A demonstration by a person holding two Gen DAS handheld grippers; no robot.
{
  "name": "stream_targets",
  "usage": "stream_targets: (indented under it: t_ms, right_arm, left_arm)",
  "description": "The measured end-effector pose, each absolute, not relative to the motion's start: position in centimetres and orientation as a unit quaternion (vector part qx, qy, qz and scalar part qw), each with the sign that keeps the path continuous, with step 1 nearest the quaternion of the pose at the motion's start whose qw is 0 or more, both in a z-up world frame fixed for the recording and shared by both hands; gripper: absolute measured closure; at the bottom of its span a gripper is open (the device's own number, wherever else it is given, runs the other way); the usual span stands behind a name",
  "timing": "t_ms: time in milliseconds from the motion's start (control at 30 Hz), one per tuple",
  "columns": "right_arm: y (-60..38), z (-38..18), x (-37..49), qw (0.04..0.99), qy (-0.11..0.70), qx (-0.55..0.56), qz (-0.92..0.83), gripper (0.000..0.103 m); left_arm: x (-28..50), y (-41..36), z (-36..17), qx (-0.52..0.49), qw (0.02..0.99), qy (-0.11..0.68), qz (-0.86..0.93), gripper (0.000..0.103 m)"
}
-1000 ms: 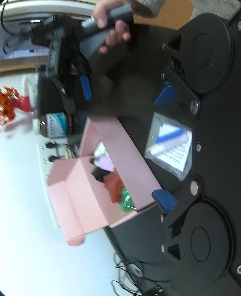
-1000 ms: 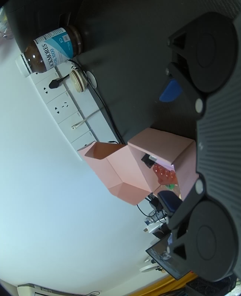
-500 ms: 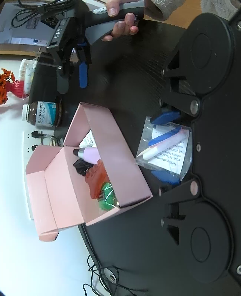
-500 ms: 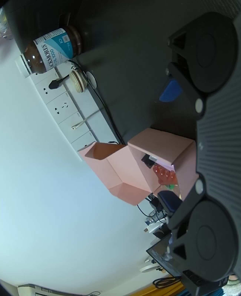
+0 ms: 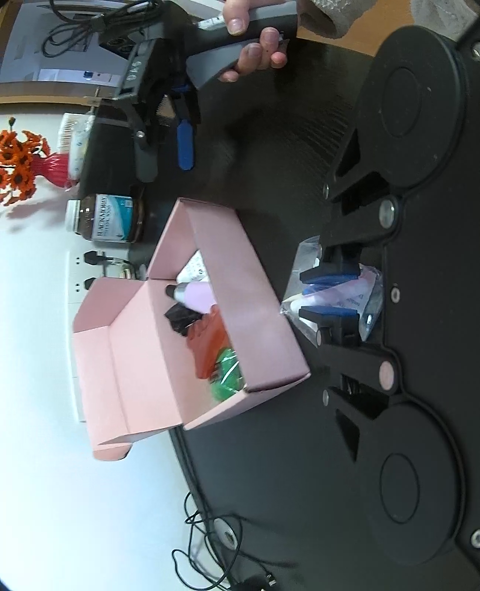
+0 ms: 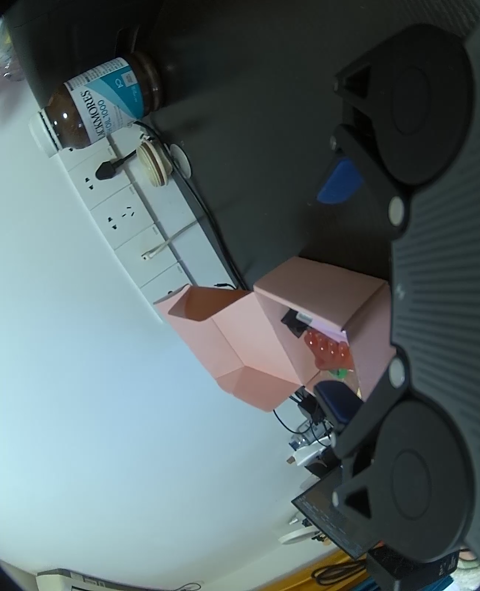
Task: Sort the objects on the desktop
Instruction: 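Lift the clear bag with the left gripper toward the pink box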
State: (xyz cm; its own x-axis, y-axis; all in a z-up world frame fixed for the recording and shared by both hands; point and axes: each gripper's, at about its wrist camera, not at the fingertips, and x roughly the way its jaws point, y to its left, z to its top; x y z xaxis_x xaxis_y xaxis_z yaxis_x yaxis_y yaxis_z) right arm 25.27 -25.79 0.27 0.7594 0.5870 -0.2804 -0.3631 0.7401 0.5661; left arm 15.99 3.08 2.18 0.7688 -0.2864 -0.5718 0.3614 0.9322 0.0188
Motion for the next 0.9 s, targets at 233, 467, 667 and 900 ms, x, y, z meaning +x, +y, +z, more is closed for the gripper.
stream_targets:
  t_ms: [233, 467, 667, 900]
  right_arm:
    - [-25.6, 0.3, 25.4, 0.905, 0.227, 0.246, 0.263, 0.001]
    - [-25.6, 0.4, 25.3, 0.905, 0.226, 0.245, 0.263, 0.001]
    - [-25.6, 0.4, 25.3, 0.906, 0.225, 0.246, 0.262, 0.001]
    - [-25.6, 0.4, 25.3, 0.906, 0.223, 0.245, 0.263, 0.001]
  left_arm:
    - [15.0, 4.2, 3.8, 0.04, 0.949, 0.265, -0.168, 0.092]
    - [14.8, 4.8, 5.4, 0.025, 0.958, 0.239, -0.156, 0.092]
    - [15.2, 5.1, 6.9, 0.029, 0.964, 0.219, -0.147, 0.092]
    - [15.3, 4.2, 5.5, 0.079, 0.949, 0.256, -0.169, 0.046]
